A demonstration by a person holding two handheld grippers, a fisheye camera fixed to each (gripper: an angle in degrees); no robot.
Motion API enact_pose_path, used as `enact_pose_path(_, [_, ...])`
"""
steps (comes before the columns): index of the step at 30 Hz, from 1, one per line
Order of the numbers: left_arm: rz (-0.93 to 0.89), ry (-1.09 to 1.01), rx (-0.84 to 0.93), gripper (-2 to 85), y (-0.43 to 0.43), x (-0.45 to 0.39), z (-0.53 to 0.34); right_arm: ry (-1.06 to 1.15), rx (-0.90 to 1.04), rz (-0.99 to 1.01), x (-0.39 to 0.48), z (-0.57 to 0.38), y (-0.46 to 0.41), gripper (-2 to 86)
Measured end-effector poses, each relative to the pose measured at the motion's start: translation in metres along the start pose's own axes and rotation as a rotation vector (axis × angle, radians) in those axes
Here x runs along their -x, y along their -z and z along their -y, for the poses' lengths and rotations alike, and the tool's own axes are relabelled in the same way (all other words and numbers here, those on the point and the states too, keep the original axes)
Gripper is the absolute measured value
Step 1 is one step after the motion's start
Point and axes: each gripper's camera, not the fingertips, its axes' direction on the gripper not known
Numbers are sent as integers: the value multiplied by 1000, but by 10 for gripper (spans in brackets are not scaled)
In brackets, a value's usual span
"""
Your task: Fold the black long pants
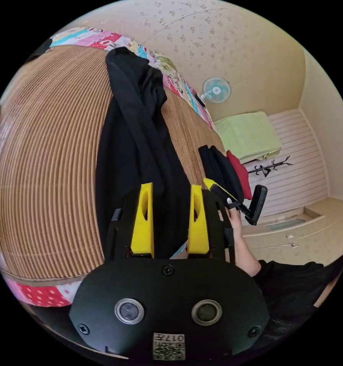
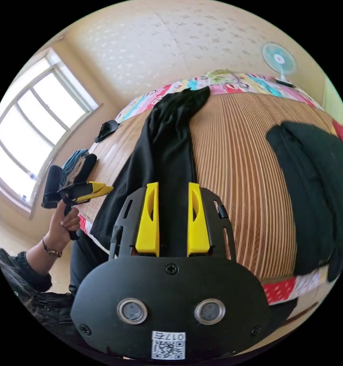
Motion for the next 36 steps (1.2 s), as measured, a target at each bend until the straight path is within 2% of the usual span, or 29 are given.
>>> enact_pose_path(2, [-8, 49, 21, 159, -27, -8, -15, -11, 25, -25, 0, -23, -9, 116])
enact_pose_path(4, [92, 54, -32, 154, -32, -24, -27, 83, 47, -71, 10, -39, -19, 104])
enact_pose_path(6, [311, 50, -6, 88, -44, -36, -29, 209, 44, -190, 31, -49, -24, 91])
enact_pose_path(7, [340, 49, 11, 65, -45, -38, -28, 241, 62, -218, 36, -49, -27, 88])
enact_pose_path(10, [80, 17, 13, 16, -19, -36, -25, 327, 142, -352, 53, -44, -37, 63])
enact_pose_path(12, [-319, -16, -100, 0, 28, -22, -40, 323, 188, -353, 55, -41, -35, 42])
enact_pose_path(14, [-552, 2, -194, -5, 62, -2, -63, 371, 196, -392, 59, -47, -37, 34])
enact_pose_path(15, [-592, 19, -253, -6, 83, 14, -82, 414, 184, -423, 63, -55, -38, 32])
enact_pose_path(16, [-574, 35, -269, -7, 92, 21, -92, 424, 174, -434, 65, -58, -38, 31])
enact_pose_path(18, [-368, 164, -248, -8, 115, 51, -134, 387, 144, -427, 64, -67, -35, 29])
enact_pose_path(24, [-276, 232, -249, 5, 124, 72, -212, 178, 136, -264, 42, -67, -18, 33])
enact_pose_path(25, [-253, 223, -251, 9, 125, 67, -214, 167, 139, -263, 42, -66, -17, 34])
enact_pose_path(30, [80, 93, -249, 155, 119, 9, -182, 170, 119, -191, 56, -63, -8, 48])
enact_pose_path(34, [229, 32, -250, 173, 114, -8, -149, 148, 114, -140, 65, -68, -3, 61])
enact_pose_path(36, [348, 64, -166, 156, 98, 1, -132, 152, 117, -99, 70, -78, -1, 65])
